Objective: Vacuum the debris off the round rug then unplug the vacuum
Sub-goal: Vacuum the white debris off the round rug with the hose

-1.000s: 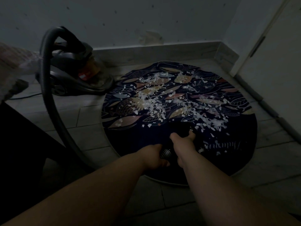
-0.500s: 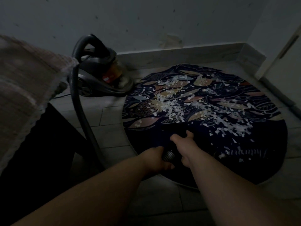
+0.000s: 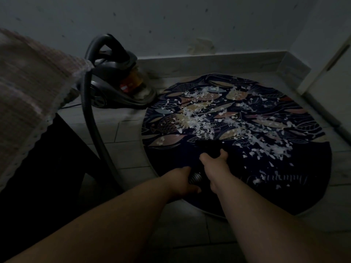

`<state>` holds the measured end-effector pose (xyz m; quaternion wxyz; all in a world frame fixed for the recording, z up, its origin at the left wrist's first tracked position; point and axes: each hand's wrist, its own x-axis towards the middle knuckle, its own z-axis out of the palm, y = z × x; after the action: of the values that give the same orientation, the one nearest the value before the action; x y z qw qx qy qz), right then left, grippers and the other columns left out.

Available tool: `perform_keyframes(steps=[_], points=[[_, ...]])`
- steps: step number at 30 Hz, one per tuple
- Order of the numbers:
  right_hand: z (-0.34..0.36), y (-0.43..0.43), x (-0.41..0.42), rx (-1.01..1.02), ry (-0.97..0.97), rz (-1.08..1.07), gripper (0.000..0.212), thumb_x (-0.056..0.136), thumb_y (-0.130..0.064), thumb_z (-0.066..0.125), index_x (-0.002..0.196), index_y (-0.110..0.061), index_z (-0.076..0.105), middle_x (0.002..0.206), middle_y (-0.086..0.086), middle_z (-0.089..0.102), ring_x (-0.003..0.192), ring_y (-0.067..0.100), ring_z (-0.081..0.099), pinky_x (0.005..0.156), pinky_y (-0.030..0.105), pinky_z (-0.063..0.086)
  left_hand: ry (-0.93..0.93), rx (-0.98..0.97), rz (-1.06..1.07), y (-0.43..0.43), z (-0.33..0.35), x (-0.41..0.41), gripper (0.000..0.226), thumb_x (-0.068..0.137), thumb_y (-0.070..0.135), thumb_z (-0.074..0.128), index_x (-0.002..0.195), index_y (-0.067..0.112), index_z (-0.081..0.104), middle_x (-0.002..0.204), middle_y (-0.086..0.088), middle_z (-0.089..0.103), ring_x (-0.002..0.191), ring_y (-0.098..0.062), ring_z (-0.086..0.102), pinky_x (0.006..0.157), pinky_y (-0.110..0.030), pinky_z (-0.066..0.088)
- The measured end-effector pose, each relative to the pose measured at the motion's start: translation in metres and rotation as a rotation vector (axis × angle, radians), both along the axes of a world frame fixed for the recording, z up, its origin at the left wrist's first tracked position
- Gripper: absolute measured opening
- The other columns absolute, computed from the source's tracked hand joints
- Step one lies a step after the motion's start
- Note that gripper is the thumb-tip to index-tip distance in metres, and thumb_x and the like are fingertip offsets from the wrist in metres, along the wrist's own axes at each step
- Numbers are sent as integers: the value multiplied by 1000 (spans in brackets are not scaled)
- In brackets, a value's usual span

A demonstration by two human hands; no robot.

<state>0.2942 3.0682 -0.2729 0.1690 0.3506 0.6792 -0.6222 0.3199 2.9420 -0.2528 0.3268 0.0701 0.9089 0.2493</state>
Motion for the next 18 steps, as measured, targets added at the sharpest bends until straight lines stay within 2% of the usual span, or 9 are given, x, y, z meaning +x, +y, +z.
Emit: perform_keyframes(steps=[4,14,18], points=[[-2,13,1,30,1,-7,82,91,-29,59,154,-34,7,143,17,42,115,37,49,97,51,47,-19,26,-10,12,0,1,63,85,38,66,136,13,40,137,-10,48,122,-24,49,99,-27,40],[-8,-9,-6,-39,-13,62,86,87,-32,62,151,-44,6,145,16,42,117,40,51,96,57,48,-8,-10,47,-7,-4,3,61,84,38,65,134,13,41,134,-10,50,120,-24,51,92,-25,41],[-13,-30,-11,-71,-26,123,87,88,-31,62,151,-43,5,144,15,42,116,39,52,96,57,48,3,-37,98,-27,-7,4,61,84,38,66,134,12,40,134,-10,51,119,-24,51,89,-23,41]])
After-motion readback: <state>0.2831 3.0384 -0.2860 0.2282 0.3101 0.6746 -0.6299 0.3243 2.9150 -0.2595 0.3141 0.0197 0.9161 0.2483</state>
